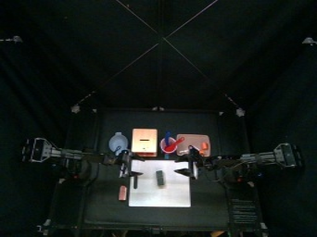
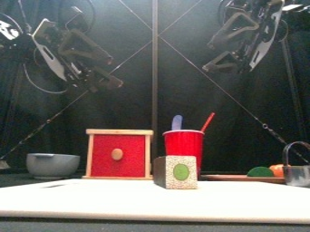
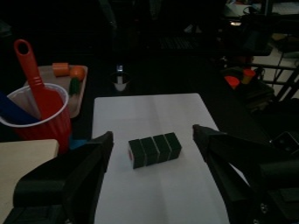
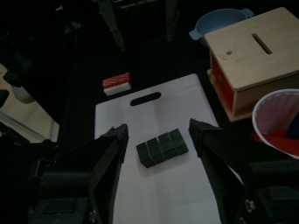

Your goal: Grab knife handle

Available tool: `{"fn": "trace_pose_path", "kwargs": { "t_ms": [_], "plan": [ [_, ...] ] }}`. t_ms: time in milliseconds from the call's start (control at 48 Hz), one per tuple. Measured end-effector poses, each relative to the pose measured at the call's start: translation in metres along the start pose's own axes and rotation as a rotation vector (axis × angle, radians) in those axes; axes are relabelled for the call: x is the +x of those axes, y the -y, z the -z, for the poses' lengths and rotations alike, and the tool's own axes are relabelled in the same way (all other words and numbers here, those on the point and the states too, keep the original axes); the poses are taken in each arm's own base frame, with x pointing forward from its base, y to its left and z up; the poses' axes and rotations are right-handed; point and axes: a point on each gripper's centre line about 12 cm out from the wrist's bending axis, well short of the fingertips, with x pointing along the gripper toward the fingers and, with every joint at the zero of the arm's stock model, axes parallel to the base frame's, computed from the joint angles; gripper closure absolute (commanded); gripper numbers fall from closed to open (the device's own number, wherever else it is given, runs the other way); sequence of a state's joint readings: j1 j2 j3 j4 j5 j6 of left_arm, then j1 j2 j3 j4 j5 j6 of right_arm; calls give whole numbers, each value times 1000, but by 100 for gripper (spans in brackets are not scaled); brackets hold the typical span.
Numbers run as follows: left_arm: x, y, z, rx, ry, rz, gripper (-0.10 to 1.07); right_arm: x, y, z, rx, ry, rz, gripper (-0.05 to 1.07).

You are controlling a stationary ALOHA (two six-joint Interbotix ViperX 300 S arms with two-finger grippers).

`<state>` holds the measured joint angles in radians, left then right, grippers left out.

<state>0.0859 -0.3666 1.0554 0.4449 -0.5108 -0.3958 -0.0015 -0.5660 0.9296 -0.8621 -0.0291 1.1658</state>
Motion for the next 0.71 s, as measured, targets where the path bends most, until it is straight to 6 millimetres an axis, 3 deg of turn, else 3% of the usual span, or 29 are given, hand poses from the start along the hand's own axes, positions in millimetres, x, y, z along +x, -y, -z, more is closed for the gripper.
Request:
{"fn": "trace_pose_path", "kwargs": {
  "t_ms": [312, 521, 708],
  "plan": [
    [-1, -8, 0, 10, 5, -26, -5, 0, 10, 1, 19, -1, 38, 13],
    [-2, -9, -1, 2, 10, -35, -5, -4, 39, 2, 103, -21, 190, 12],
    [-2, -16, -2, -37, 19, -68, -5, -19, 63, 10, 315, -40, 328, 12]
  ]
}}
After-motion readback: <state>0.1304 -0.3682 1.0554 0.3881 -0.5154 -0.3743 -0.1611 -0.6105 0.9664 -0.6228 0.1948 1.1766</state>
